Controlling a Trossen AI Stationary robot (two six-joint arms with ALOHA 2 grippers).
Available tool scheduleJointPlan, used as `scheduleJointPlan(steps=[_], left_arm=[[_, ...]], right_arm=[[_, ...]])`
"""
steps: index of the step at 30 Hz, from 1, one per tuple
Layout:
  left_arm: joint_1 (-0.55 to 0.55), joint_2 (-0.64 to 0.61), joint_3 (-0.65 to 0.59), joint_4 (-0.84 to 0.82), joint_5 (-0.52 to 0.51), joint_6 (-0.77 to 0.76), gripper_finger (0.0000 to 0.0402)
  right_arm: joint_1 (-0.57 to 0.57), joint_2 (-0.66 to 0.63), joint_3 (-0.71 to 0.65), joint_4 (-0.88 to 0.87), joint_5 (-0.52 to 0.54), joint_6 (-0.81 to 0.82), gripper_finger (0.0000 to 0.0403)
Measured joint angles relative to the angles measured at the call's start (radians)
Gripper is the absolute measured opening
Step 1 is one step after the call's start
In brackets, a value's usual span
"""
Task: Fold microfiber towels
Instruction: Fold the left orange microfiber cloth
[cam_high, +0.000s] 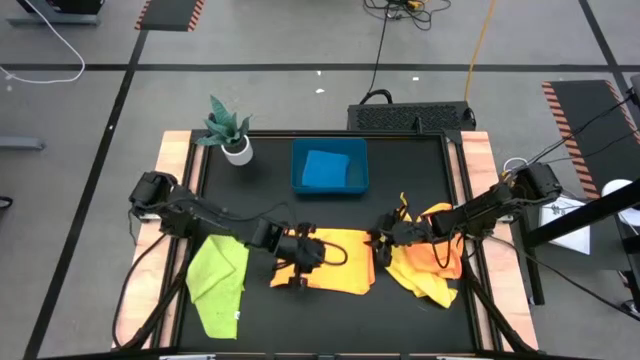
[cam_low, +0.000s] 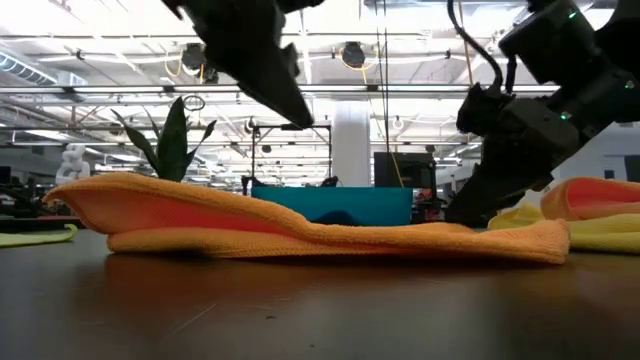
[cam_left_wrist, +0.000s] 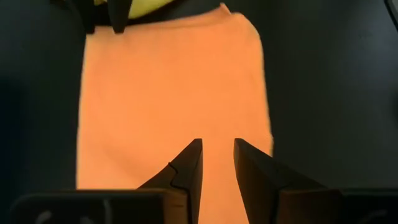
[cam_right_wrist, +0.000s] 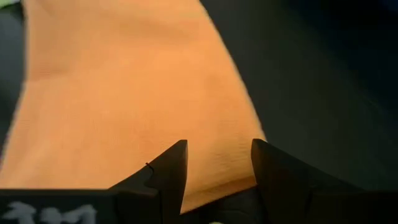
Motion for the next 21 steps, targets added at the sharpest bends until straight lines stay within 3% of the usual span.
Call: scheduleJointPlan(steps=[9, 16, 21], left_arm=[[0.112, 0.133, 0.001, 0.142, 0.152, 0.103, 0.0093], [0.185, 0.186, 0.001, 0.209, 0.158, 0.163, 0.0093], [0.217, 0.180, 0.001, 0.223, 0.170, 0.194, 0.0093]], right_arm=[[-0.031, 0.000, 0.000, -0.065, -0.028, 0.015, 0.0163], [-0.059, 0.000, 0.000, -0.074, -0.028, -0.006, 0.0086], [-0.081, -0.028, 0.001, -0.059, -0.028, -0.032, 0.0085]])
